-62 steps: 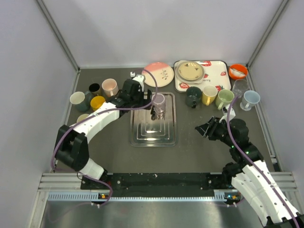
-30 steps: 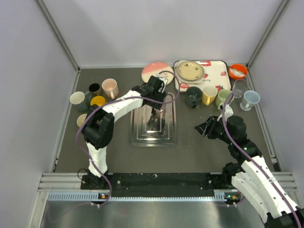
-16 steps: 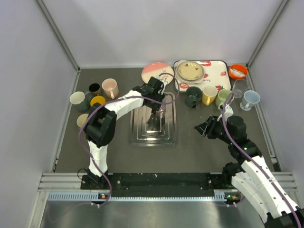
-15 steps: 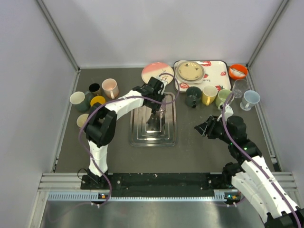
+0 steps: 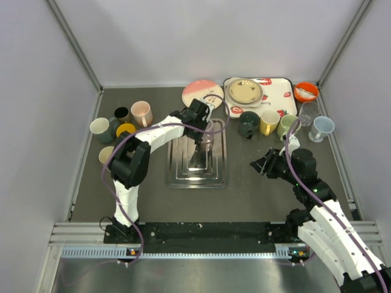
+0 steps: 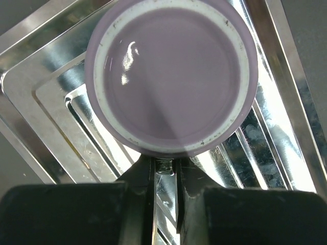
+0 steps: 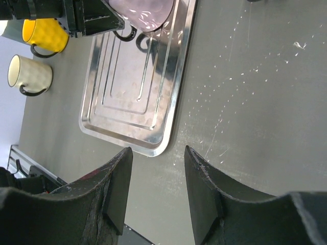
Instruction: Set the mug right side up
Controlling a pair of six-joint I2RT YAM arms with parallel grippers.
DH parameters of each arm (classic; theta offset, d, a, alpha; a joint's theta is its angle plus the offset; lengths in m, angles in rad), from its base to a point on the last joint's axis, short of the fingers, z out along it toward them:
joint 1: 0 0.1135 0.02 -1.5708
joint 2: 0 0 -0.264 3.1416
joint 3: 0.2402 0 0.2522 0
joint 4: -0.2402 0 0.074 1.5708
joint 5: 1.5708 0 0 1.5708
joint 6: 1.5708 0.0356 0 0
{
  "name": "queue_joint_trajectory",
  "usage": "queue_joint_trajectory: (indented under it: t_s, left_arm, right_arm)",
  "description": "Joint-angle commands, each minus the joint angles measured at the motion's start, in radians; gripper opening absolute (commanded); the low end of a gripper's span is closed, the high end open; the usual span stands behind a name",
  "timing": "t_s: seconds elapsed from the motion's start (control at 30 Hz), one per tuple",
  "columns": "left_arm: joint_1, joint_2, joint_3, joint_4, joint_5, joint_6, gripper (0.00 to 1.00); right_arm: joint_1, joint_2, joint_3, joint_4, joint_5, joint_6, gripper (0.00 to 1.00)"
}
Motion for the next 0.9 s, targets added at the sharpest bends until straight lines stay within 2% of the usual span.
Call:
queue_joint_trajectory:
  t_s: [0.0, 0.07, 0.17, 0.3, 0.4, 0.47, 0.53, 0.57, 0.63, 0.7, 0.87]
  left_arm:
    - [0.004, -0.100, -0.030, 0.059, 0.043, -0.046, 0.00]
    - [0.004, -0.153, -0.091, 0.101, 0.052, -0.073, 0.00]
    - [0.004, -0.314, -0.189, 0.202, 0.058, -0.119, 0.00]
    - [0.007, -0.472, -0.321, 0.340, 0.155, -0.196, 0.00]
    - [0.013, -0.575, -0.415, 0.443, 0.217, -0.285, 0.00]
    - [0.021, -0.659, -0.511, 0.585, 0.300, -0.387, 0.00]
    - [0.024, -0.715, -0.618, 0.691, 0.369, -0.466, 0.00]
    - [0.024, -0.762, -0.654, 0.816, 0.388, -0.548, 0.00]
    - [0.024, -0.795, -0.752, 0.958, 0.428, -0.624, 0.00]
    - [0.024, -0.826, -0.791, 1.078, 0.480, -0.725, 0.00]
    - [0.018, -0.859, -0.878, 1.274, 0.560, -0.920, 0.00]
  right_arm:
    - [0.013, 0.001, 0.039, 0.030, 0.005, -0.009, 0.45]
    - [0.013, 0.005, 0.039, 0.032, 0.002, -0.006, 0.45]
    - [0.013, 0.014, 0.039, 0.041, -0.015, -0.001, 0.45]
    - [0.013, 0.022, 0.028, 0.084, -0.062, 0.019, 0.48]
    - [0.013, 0.033, 0.007, 0.172, -0.140, 0.060, 0.52]
    - [0.013, 0.040, -0.010, 0.248, -0.241, 0.121, 0.55]
    - [0.013, 0.056, -0.041, 0.394, -0.335, 0.207, 0.59]
    - [0.014, 0.060, -0.052, 0.450, -0.360, 0.239, 0.62]
    - [0.013, 0.076, -0.073, 0.560, -0.401, 0.319, 0.83]
    - [0.013, 0.088, -0.078, 0.616, -0.416, 0.365, 0.99]
    - [0.013, 0.140, -0.067, 0.760, -0.484, 0.419, 0.99]
